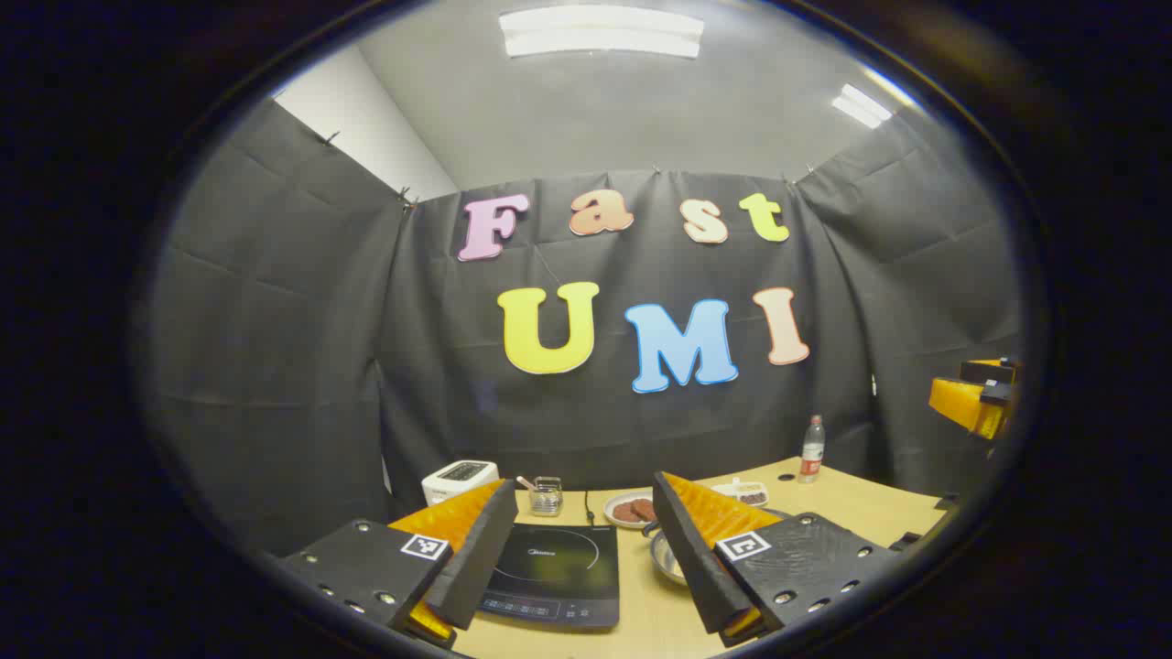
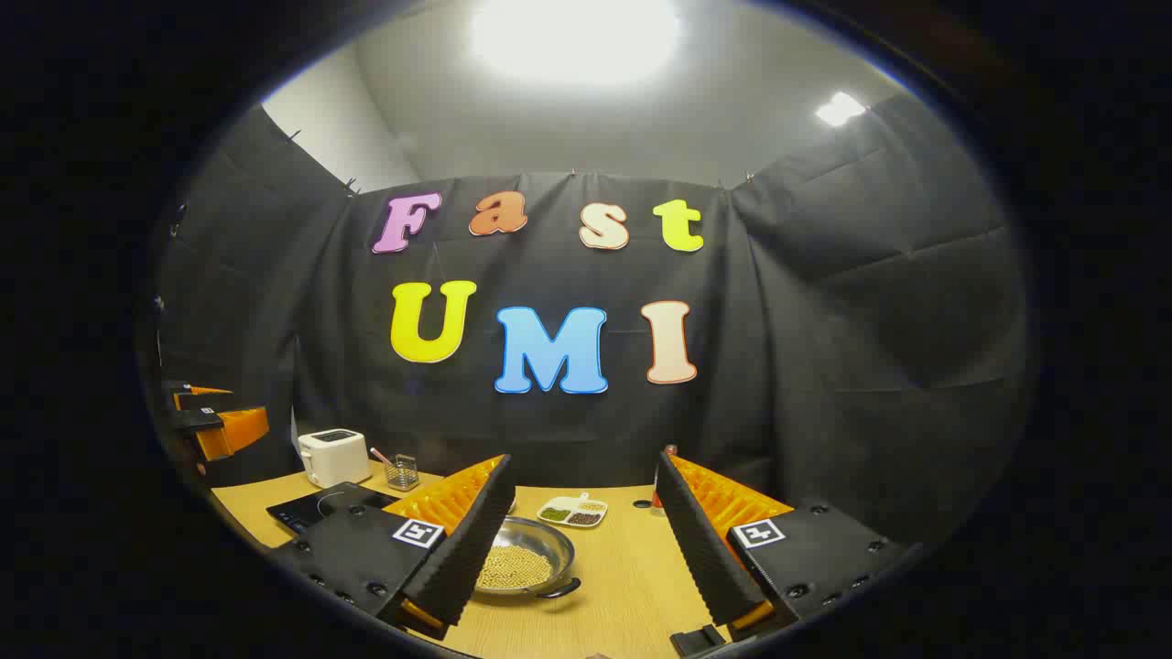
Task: First push the handle of the pot to place it horizontally, then grasp the pot with both hands and set it on the induction cooktop.
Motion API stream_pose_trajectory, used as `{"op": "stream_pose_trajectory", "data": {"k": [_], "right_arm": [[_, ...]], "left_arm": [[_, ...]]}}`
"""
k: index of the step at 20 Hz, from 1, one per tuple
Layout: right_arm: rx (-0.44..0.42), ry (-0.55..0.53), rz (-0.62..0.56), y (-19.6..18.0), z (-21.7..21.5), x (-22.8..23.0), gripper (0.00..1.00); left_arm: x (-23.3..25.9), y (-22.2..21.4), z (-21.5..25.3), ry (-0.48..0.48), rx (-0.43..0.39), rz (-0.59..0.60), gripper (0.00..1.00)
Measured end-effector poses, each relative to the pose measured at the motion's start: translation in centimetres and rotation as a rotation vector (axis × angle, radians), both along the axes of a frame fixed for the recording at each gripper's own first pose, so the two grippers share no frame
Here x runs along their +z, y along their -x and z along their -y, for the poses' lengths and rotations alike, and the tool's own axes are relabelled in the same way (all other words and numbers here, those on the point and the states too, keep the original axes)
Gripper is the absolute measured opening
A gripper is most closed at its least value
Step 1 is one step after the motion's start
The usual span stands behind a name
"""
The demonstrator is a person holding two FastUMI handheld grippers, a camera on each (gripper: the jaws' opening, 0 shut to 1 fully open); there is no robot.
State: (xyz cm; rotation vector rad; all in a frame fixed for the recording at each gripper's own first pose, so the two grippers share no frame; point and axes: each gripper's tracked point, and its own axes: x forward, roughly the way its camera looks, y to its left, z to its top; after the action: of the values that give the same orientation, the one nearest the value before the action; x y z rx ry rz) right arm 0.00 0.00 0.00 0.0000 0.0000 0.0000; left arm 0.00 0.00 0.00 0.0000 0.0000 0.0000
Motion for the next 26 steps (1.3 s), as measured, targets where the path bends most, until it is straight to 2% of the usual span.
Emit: {"op": "stream_pose_trajectory", "data": {"k": [3,14,26], "right_arm": [[-0.008,-0.004,0.003,0.4,0.3,-0.2,0.96],[0.003,-0.014,-0.005,0.5,-0.1,-0.2,0.98],[-0.009,-0.017,-0.031,-1.5,-1.1,-0.8,0.96]], "left_arm": [[0.1,0.7,-0.8,-0.026,0.019,0.000,0.89],[0.3,1.5,0.6,-0.003,0.010,-0.006,0.90],[0.9,-0.1,-0.8,-0.015,0.017,0.025,0.90]]}}
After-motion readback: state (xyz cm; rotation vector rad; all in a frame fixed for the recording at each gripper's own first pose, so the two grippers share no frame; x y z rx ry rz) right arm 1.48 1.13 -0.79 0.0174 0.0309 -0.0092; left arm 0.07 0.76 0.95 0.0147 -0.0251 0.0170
